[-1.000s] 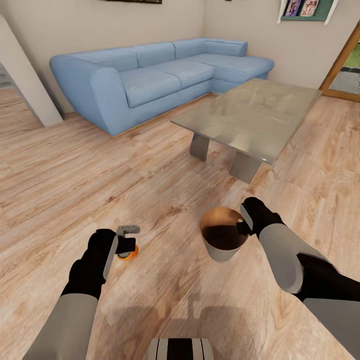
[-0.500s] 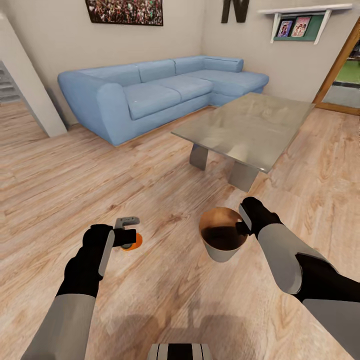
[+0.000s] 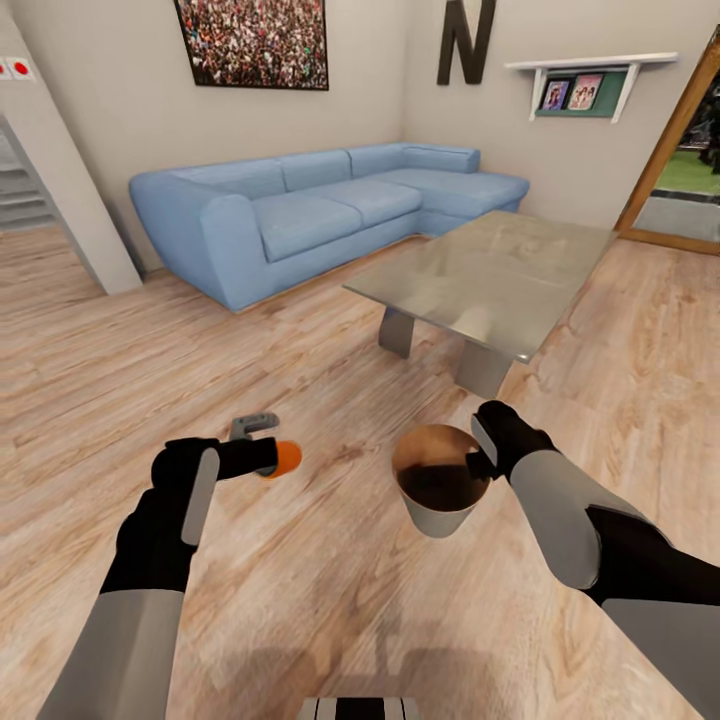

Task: Put the three can of soda from the living room inside the tash can in the kitchen.

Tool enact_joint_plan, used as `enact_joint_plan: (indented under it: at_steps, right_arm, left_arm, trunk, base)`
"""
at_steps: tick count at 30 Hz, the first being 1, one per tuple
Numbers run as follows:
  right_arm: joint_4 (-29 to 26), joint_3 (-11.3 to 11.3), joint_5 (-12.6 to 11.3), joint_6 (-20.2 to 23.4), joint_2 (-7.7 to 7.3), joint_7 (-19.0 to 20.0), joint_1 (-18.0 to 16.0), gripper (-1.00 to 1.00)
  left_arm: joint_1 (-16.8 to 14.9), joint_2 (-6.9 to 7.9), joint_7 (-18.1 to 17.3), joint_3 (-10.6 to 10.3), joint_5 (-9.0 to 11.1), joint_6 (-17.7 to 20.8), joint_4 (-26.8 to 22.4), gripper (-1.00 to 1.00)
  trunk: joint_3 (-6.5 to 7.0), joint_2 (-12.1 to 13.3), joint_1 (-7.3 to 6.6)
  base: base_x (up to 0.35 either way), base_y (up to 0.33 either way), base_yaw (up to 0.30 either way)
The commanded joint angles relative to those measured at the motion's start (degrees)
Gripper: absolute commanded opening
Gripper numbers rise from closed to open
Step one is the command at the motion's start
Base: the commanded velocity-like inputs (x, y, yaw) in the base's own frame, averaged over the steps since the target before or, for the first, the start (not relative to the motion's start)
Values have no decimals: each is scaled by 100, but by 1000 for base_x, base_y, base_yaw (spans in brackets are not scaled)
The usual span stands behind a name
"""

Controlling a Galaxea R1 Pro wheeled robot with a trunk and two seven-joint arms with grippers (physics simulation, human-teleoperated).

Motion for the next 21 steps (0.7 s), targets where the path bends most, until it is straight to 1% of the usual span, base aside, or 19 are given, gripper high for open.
enact_joint_plan:
  at_steps: [1, 5, 9, 11, 12, 15, 16, 18, 20, 21]
  right_arm:
    - [34, 4, -24, 0, 7, 6, -2, -100]
    - [75, 30, -23, 0, 26, 4, -2, -100]
    - [94, 46, -22, 0, 90, 4, -2, -100]
    - [98, 49, -22, 0, 117, 0, -2, -100]
    - [100, 52, -20, 0, 142, -4, -2, -100]
    - [102, 54, -18, 0, 182, -9, -2, -100]
    - [107, 55, -16, 0, 208, -11, -2, -100]
    - [122, 55, -14, 0, 230, -12, -2, -100]
    - [141, 55, -10, 0, 246, -13, -2, -100]
    - [159, 56, -8, 0, 266, -13, -2, -100]
  left_arm:
    - [-1, 2, 5, -6, 75, 0, -34, -100]
    - [-2, 2, 5, -11, 189, 0, -152, -100]
    - [-3, 6, 5, -22, 385, 0, -270, -100]
    - [-3, 7, 5, -58, 533, 0, -294, -100]
    - [-3, 13, 5, -127, 731, 0, -311, -100]
    - [-3, 20, 5, -288, 1119, 0, -325, -100]
    - [-3, 26, 5, -412, 1427, 0, -330, -100]
    - [-3, 36, 5, -506, 1737, 0, -334, -100]
    - [-3, 75, 5, -568, 2002, 0, -336, -100]
    - [-3, 136, 5, -618, 2197, 0, -338, -100]
  trunk:
    - [23, 2, -2]
    - [112, 7, -13]
    - [200, 12, -23]
    - [245, 15, -28]
    - [267, 16, -31]
    - [333, 20, -38]
    - [356, 22, -41]
    - [400, 24, -46]
    - [444, 27, -51]
    - [466, 28, -54]
  base:
    - [0, 0, 0]
    - [0, 0, 0]
    - [0, 0, 0]
    - [0, 0, 0]
    - [0, 0, 0]
    - [0, 0, 0]
    - [0, 0, 0]
    - [0, 0, 0]
    - [0, 0, 0]
    - [0, 0, 0]
